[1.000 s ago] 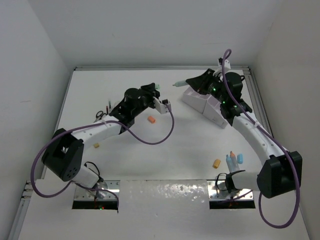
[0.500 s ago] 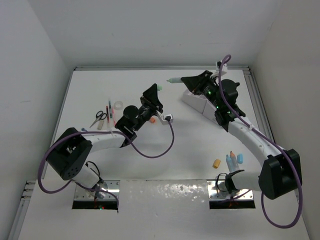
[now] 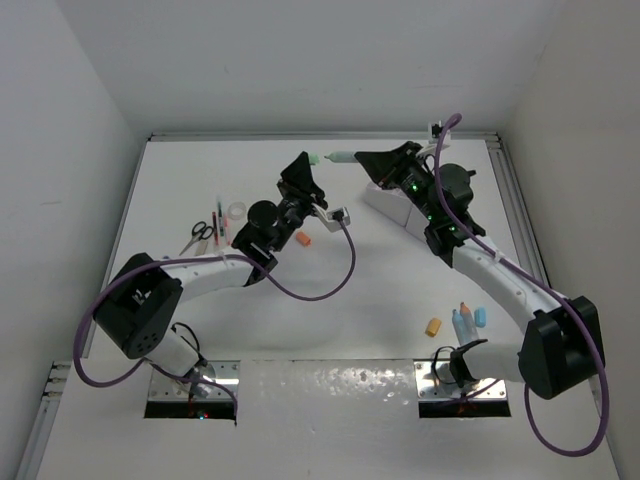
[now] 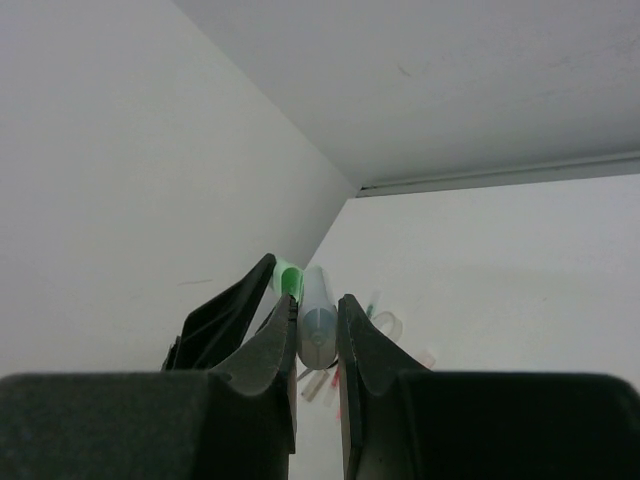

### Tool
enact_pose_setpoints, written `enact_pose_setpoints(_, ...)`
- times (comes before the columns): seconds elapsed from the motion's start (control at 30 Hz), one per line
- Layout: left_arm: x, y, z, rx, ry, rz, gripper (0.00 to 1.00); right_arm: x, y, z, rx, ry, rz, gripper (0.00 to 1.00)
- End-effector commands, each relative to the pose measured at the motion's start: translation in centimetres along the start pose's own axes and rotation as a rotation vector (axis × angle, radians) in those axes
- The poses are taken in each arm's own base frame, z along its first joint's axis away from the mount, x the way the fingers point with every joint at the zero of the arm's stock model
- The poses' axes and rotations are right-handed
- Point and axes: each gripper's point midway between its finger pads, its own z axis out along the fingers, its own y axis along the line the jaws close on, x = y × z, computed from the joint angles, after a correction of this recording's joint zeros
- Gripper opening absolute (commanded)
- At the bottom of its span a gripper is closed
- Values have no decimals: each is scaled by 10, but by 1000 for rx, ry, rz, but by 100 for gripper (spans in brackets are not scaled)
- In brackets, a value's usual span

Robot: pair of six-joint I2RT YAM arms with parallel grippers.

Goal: Sort the stationery into containers
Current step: Close the pen cap on the pen.

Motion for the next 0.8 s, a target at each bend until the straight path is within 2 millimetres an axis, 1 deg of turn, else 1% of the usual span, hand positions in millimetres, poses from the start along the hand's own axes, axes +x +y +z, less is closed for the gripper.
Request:
enact_pose_setpoints(0.0, 8, 3, 4, -10, 42, -97, 0, -18, 22, 1, -71, -72, -30, 0)
enact_pose_setpoints(0.03, 7, 3, 4, -8, 42, -105, 0, -15, 21, 2, -72, -63, -29, 0)
enact_pose_setpoints(0.17, 6, -2, 3, 7, 39, -115, 0, -15, 24, 3, -91, -70, -14, 0)
enact_pose_setpoints(0.37, 6, 0, 3, 0, 38, -116, 0, -10, 25, 6, -95, -60, 4, 0)
enact_pose_setpoints(0.57, 8, 2, 2, -10, 45, -136, 0, -4, 21, 8, -89, -45, 22, 0)
enact_pose_setpoints(0.77, 11, 5, 2, -24, 59, -154, 0, 1, 17, 6, -72, -39, 21, 0)
